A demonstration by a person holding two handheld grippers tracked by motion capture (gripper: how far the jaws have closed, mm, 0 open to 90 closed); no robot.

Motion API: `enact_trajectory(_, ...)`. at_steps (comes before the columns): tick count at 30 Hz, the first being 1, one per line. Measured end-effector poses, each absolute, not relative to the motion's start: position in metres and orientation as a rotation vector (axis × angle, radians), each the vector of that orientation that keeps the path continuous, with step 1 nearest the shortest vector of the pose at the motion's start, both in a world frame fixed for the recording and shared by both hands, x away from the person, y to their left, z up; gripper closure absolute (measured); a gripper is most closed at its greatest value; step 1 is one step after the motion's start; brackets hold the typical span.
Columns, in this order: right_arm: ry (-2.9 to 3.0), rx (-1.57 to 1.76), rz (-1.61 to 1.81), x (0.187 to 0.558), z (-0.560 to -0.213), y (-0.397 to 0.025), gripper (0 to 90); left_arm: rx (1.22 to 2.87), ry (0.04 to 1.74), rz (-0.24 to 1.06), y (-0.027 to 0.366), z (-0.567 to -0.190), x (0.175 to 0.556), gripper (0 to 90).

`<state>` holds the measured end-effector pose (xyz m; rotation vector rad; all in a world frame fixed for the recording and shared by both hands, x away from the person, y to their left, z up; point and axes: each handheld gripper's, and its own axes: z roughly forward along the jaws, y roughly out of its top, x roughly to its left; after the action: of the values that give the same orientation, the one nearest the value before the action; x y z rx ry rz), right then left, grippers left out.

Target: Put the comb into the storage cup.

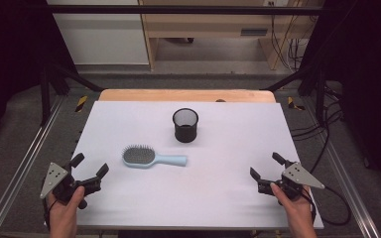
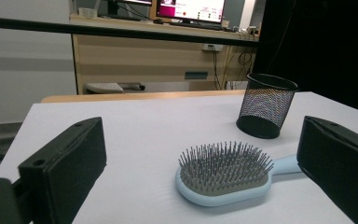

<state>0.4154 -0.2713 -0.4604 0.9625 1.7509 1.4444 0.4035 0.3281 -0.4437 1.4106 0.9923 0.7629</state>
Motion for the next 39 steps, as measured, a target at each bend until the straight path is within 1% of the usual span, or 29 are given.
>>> enact_trajectory(7,1.75,0.982,1.429,0.416,-0.462,-0.274,5.2,1.429,0.982,0.777,0.326,-0.443,0.405,1.9)
enact_trajectory(10,1.754,0.991,1.422,0.416,-0.462,-0.274,5.2,1.457,0.984,0.802,0.323,-0.443,0.406,2.7)
enact_trajectory(11,1.755,0.994,1.42,0.416,-0.462,-0.273,5.3,1.482,0.986,0.833,0.321,-0.443,0.409,3.4)
enact_trajectory(13,1.758,0.999,1.416,0.416,-0.463,-0.273,5.2,1.499,0.985,0.855,0.32,-0.443,0.411,4.3)
enact_trajectory(14,1.758,1.001,1.415,0.416,-0.463,-0.274,5.3,1.52,0.996,0.883,0.319,-0.443,0.417,5.3)
enact_trajectory(15,1.758,1.001,1.415,0.416,-0.463,-0.274,5.3,1.52,0.996,0.883,0.319,-0.443,0.417,7.2)
enact_trajectory(16,1.755,1.007,1.416,0.415,-0.463,-0.274,5.4,1.55,1.015,0.909,0.318,-0.443,0.424,10.0)
enact_trajectory(19,1.754,1.008,1.418,0.415,-0.463,-0.274,5.5,1.557,1.026,0.914,0.319,-0.442,0.432,14.8)
enact_trajectory(20,1.753,1.008,1.418,0.415,-0.463,-0.274,5.5,1.582,1.032,0.931,0.319,-0.442,0.439,17.1)
enact_trajectory(23,1.753,1.012,1.417,0.415,-0.463,-0.274,5.6,1.597,1.045,0.932,0.32,-0.442,0.445,20.8)
enact_trajectory(26,1.754,1.01,1.416,0.415,-0.463,-0.274,5.7,1.613,1.053,0.921,0.32,-0.443,0.452,27.1)
enact_trajectory(27,1.753,1.011,1.418,0.415,-0.463,-0.274,5.7,1.621,1.055,0.921,0.32,-0.443,0.453,27.1)
enact_trajectory(28,1.755,1.007,1.416,0.415,-0.463,-0.274,5.7,1.642,1.066,0.915,0.319,-0.443,0.456,32.7)
enact_trajectory(30,1.754,1.008,1.416,0.415,-0.463,-0.274,5.8,1.659,1.069,0.908,0.317,-0.443,0.458,39.1)
enact_trajectory(32,1.755,1.008,1.416,0.415,-0.463,-0.274,5.8,1.669,1.067,0.91,0.316,-0.443,0.459,48.0)
enact_trajectory(33,1.755,1.008,1.415,0.415,-0.463,-0.274,5.8,1.685,1.076,0.901,0.314,-0.443,0.461,50.5)
enact_trajectory(34,1.755,1.009,1.415,0.414,-0.463,-0.274,5.9,1.689,1.081,0.894,0.314,-0.443,0.462,55.5)
enact_trajectory(37,1.754,1.01,1.413,0.414,-0.463,-0.274,5.9,1.695,1.102,0.879,0.314,-0.444,0.464,65.3)
enact_trajectory(39,1.753,1.007,1.413,0.414,-0.463,-0.274,6.0,1.716,1.121,0.861,0.313,-0.446,0.466,70.0)
